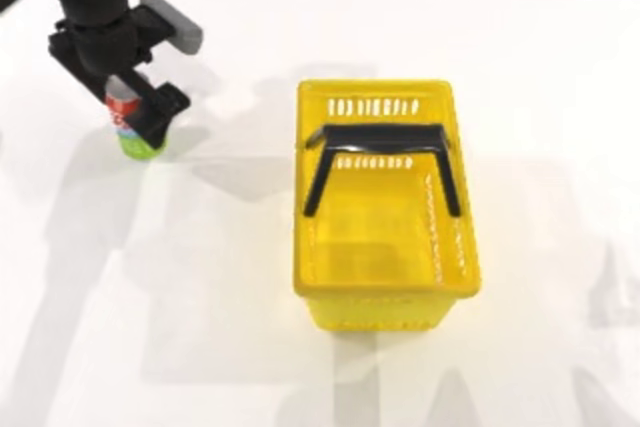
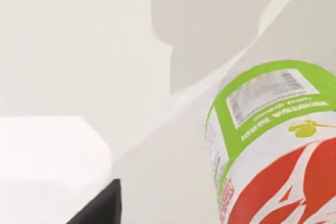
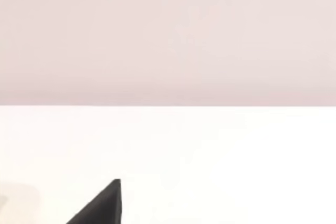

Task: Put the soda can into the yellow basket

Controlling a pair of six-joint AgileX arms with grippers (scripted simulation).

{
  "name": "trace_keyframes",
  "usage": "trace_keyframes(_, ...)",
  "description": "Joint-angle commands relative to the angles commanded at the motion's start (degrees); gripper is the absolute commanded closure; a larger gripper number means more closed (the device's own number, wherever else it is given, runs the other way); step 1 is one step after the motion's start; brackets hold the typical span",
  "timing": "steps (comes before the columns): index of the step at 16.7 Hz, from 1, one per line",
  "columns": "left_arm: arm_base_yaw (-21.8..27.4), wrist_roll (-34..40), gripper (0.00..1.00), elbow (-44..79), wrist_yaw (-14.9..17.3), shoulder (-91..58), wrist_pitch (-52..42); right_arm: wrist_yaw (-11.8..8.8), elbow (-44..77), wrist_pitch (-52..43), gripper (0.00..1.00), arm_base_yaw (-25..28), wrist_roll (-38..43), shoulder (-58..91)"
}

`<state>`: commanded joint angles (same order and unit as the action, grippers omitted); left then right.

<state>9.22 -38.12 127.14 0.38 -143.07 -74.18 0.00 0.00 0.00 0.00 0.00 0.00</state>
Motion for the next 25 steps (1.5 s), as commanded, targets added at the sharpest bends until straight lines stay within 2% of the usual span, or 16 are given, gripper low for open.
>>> trace_keyframes(2, 0.0, 0.0, 0.00, 0.0, 0.0, 0.0, 0.0, 0.0, 0.0, 0.0, 0.00, 0.0, 0.0, 0.0)
trace_keyframes(15, 0.0, 0.0, 0.98, 0.0, 0.0, 0.0, 0.0, 0.0, 0.0, 0.0, 0.00, 0.0, 0.0, 0.0)
trace_keyframes(25, 0.1, -0.1, 1.00, 0.0, 0.0, 0.0, 0.0, 0.0, 0.0, 0.0, 0.00, 0.0, 0.0, 0.0)
